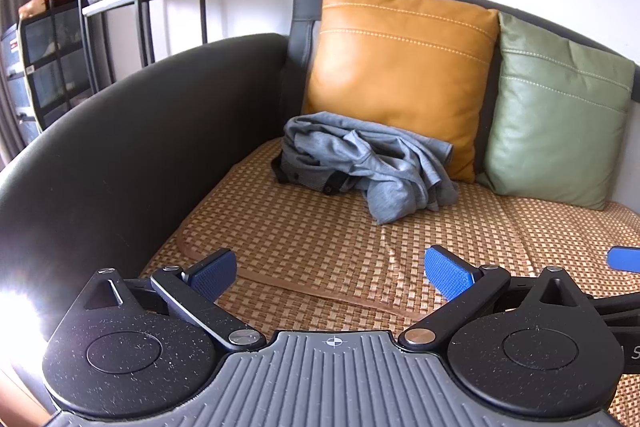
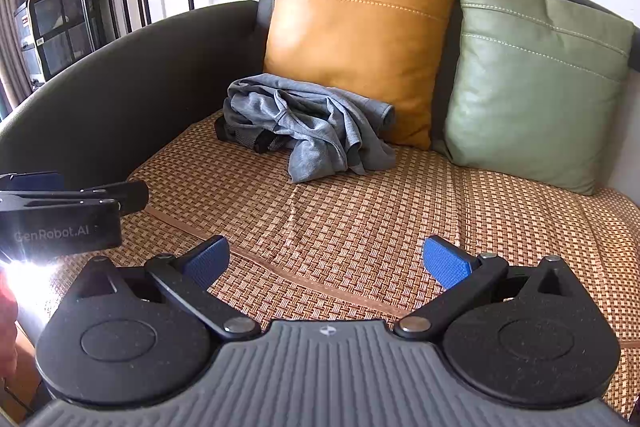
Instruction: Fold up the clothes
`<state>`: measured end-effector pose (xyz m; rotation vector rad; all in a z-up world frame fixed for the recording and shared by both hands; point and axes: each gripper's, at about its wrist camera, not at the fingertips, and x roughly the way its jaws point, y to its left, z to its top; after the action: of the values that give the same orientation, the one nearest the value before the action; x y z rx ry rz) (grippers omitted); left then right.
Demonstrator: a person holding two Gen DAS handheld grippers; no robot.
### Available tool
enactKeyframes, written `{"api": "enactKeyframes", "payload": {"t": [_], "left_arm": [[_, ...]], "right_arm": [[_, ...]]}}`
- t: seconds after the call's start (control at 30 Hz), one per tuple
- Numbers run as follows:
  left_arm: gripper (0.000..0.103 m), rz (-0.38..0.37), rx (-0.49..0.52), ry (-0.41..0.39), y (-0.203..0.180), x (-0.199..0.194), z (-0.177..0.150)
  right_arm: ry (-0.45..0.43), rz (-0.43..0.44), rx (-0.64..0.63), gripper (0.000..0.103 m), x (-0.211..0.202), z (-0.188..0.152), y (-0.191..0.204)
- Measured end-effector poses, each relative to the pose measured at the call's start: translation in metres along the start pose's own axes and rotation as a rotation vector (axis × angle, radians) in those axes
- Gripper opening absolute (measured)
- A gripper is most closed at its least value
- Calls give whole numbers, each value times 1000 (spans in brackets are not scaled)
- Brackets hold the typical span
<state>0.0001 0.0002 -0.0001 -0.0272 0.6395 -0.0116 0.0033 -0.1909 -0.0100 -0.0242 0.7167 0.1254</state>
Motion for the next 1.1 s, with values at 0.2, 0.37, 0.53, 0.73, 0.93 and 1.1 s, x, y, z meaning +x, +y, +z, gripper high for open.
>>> {"api": "enactKeyframes", "payload": {"t": [0.2,0.37,0.53,0.73,0.93,1.1], "left_arm": [[103,12,11,-8,1,1,0],[103,20,15,-9,-8,-1,2],[103,14,10,-3,-9,0,5],[103,5,7,1,-9,-1,7],[103,7,5,2,-9,0,8],[103,4,4,0,-7,1,7]], "right_arm": [[-1,6,-1,103,1,0,3],[-2,7,-2,103,-1,1,0],[-2,3,-2,103,0,1,1],[-5,3,-5,103,-1,0,1],[-5,1,-5,103,-1,2,1],[-4,3,-6,103,-1,2,3]]}}
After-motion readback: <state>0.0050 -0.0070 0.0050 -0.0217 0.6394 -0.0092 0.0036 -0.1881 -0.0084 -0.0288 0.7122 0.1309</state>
